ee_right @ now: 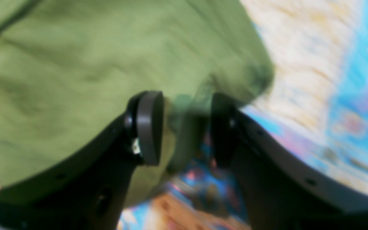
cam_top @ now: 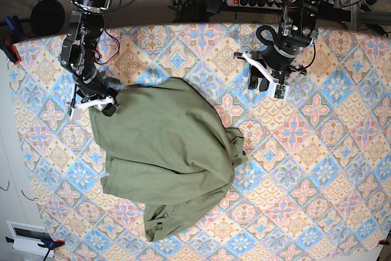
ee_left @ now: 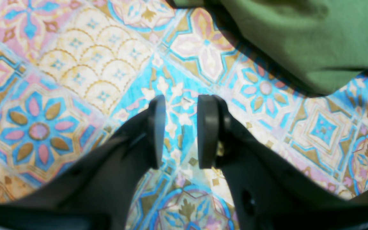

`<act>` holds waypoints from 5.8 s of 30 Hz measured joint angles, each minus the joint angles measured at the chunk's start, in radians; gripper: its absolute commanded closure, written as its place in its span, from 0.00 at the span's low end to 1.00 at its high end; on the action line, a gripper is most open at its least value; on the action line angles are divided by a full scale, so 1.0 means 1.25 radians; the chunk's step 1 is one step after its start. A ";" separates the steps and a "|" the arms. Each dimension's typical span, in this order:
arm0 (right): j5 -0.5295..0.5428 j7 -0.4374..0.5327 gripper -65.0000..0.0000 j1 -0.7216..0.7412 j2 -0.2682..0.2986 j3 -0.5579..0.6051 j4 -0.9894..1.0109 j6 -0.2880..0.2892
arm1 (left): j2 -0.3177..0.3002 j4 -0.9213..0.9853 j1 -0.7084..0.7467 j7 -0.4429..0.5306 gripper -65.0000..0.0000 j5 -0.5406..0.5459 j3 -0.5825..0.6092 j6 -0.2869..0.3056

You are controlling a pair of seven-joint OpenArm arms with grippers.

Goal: Layout the t-shirt on the table in an organized manner, then fold the t-shirt properly
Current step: 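Lower both grippers toward the green t-shirt and grasp its edges, then lift the shirt and pull the grippers apart to stretch it out, then release the shirt with the right gripper and lay it down, then grasp the shirt fabric near the middle with the right gripper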

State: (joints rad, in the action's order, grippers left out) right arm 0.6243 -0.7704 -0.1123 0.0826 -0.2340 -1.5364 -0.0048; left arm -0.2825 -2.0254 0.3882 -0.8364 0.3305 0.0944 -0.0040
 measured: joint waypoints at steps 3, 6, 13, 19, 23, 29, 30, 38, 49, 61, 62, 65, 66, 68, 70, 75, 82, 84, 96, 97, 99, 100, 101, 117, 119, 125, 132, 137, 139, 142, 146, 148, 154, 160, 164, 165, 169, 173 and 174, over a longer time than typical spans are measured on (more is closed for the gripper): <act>-0.005 0.001 0.69 -0.010 -0.002 0.000 0.001 0.000 | 0.013 0.000 0.000 0.002 0.74 -0.001 -0.004 0.000; -0.005 -0.004 0.91 -0.010 -0.001 -0.002 0.001 -0.003 | 0.021 0.000 0.002 0.002 0.74 0.002 -0.003 0.001; 0.094 -0.016 0.99 -0.017 -0.009 -0.049 -0.117 -0.003 | 0.019 0.000 0.007 0.005 0.74 0.000 -0.004 0.000; 0.112 -0.021 0.99 -0.045 0.027 -0.136 -0.210 -0.006 | 0.020 0.000 0.009 0.002 0.74 0.000 -0.004 0.000; 0.112 -0.005 0.99 -0.045 0.079 -0.177 -0.224 0.075 | 0.020 0.000 0.010 0.002 0.74 0.000 -0.004 0.000; 0.109 -0.012 0.99 -0.045 0.132 -0.326 -0.224 0.132 | 0.020 0.000 0.010 0.002 0.74 -0.001 -0.004 0.000; 0.109 -0.009 0.99 -0.045 0.144 -0.340 -0.224 0.132 | 0.020 0.000 0.011 0.002 0.74 -0.005 -0.004 0.000; 0.159 0.002 0.99 -0.041 0.164 -0.378 -0.224 0.136 | 0.052 0.029 -0.090 0.006 0.73 -0.009 0.003 0.000; 0.167 -0.001 0.99 -0.044 0.161 -0.346 -0.224 0.136 | 0.178 0.356 -0.316 0.001 0.70 -0.006 0.096 0.001; 0.166 0.002 0.99 -0.045 0.161 -0.347 -0.224 0.135 | 0.280 0.574 -0.429 0.021 0.46 -0.006 0.089 -0.003; 0.167 0.002 0.99 -0.045 0.161 -0.347 -0.224 0.136 | 0.288 0.598 -0.445 0.021 0.46 -0.006 0.089 -0.002; 0.169 0.002 0.99 -0.044 0.161 -0.347 -0.224 0.135 | 0.306 0.653 -0.473 0.060 0.52 -0.006 0.095 0.000; 0.169 0.002 0.99 -0.043 0.161 -0.347 -0.224 0.135 | 0.308 0.660 -0.472 0.073 0.60 -0.007 0.096 0.001; 0.171 0.002 0.99 -0.043 0.161 -0.347 -0.224 0.136 | 0.308 0.662 -0.469 0.069 0.86 -0.001 0.096 0.001; 0.169 0.002 0.99 -0.044 0.161 -0.347 -0.224 0.135 | 0.303 0.664 -0.467 0.065 1.00 -0.004 0.098 0.000; 0.168 -0.001 0.99 -0.046 0.160 -0.346 -0.224 0.135 | 0.209 0.582 -0.433 -0.004 1.00 0.027 0.102 0.009; 0.172 -0.005 0.99 -0.045 0.160 -0.343 -0.224 0.138 | -0.026 0.378 -0.395 -0.018 1.00 0.169 0.058 0.001; 0.172 -0.004 0.99 -0.045 0.160 -0.343 -0.224 0.139 | -0.055 0.356 -0.399 -0.058 1.00 0.217 0.000 0.001; 0.242 -0.048 0.99 -0.194 0.124 -0.251 -0.296 0.141 | -0.224 0.323 -0.417 -0.093 1.00 0.369 -0.163 0.002; 0.260 -0.052 0.99 -0.216 0.120 -0.223 -0.298 0.136 | -0.223 0.323 -0.422 -0.093 1.00 0.366 -0.169 0.001; 0.285 -0.070 0.99 -0.255 0.118 -0.154 -0.295 0.129 | -0.227 0.322 -0.426 -0.092 1.00 0.377 -0.197 0.006; 0.302 -0.075 0.99 -0.266 0.116 -0.112 -0.294 0.129 | -0.234 0.322 -0.426 -0.094 1.00 0.370 -0.211 0.005; 0.314 -0.078 0.99 -0.273 0.117 -0.071 -0.294 0.130 | -0.238 0.322 -0.426 -0.093 1.00 0.370 -0.227 0.005; 0.308 -0.249 0.89 -0.151 0.266 0.477 -0.320 0.129 | -0.264 0.376 -0.436 -0.055 1.00 0.298 -0.470 0.001; 0.329 -0.267 0.81 -0.102 0.287 0.521 -0.320 0.142 | -0.268 0.392 -0.437 -0.045 1.00 0.270 -0.483 -0.006; 0.302 -0.262 0.74 -0.040 0.317 0.492 -0.326 0.135 | -0.266 0.404 -0.441 -0.039 1.00 0.264 -0.482 0.000; 0.222 -0.261 0.73 0.023 0.315 0.375 -0.317 0.133 | -0.263 0.447 -0.434 -0.018 1.00 0.219 -0.489 0.001; 0.225 -0.247 0.73 0.166 0.288 0.453 -0.268 0.132 | -0.251 0.456 -0.433 -0.010 1.00 0.215 -0.468 -0.004; 0.230 -0.241 0.73 0.220 0.247 0.472 -0.246 0.138 | -0.245 0.458 -0.427 -0.021 1.00 0.218 -0.443 0.002; 0.237 -0.229 0.73 0.272 0.201 0.500 -0.168 0.140 | -0.237 0.453 -0.401 -0.016 0.96 0.231 -0.420 0.006; 0.135 -0.218 0.73 0.290 0.172 0.536 -0.083 0.129 | -0.231 0.455 -0.372 -0.015 0.83 0.220 -0.410 -0.001; 0.066 -0.196 0.73 0.316 0.153 0.582 -0.049 0.137 | -0.211 0.455 -0.364 -0.016 0.78 0.220 -0.408 0.000; -0.085 -0.136 0.73 0.383 0.107 0.690 0.065 0.148 | -0.214 0.455 -0.320 -0.015 0.78 0.227 -0.410 -0.005; -0.192 -0.084 0.65 0.417 0.043 0.695 0.197 0.135 | -0.211 0.451 -0.261 -0.009 0.78 0.312 -0.408 0.002; -0.256 -0.064 0.62 0.427 0.017 0.700 0.223 0.150 | -0.213 0.452 -0.209 -0.013 0.78 0.357 -0.408 -0.006; -0.283 -0.066 0.61 0.433 0.019 0.700 0.236 0.146 | -0.213 0.453 -0.200 -0.016 0.78 0.371 -0.409 -0.006; -0.342 -0.069 0.61 0.471 0.014 0.696 0.308 0.136 | -0.211 0.446 -0.181 -0.013 0.78 0.402 -0.408 -0.001; -0.346 -0.002 0.61 0.500 -0.003 0.697 0.368 0.150 | -0.198 0.378 -0.136 -0.010 0.78 0.417 -0.412 -0.009; -0.344 0.009 0.61 0.504 -0.006 0.699 0.385 0.150 | -0.190 0.365 -0.129 -0.010 0.78 0.419 -0.412 -0.006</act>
State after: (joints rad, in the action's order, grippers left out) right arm 0.1947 -0.7589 0.5182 0.0750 0.6392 -1.0554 0.1829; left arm -0.5205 -1.5696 0.2268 -0.8486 0.8543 -0.4206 -0.0116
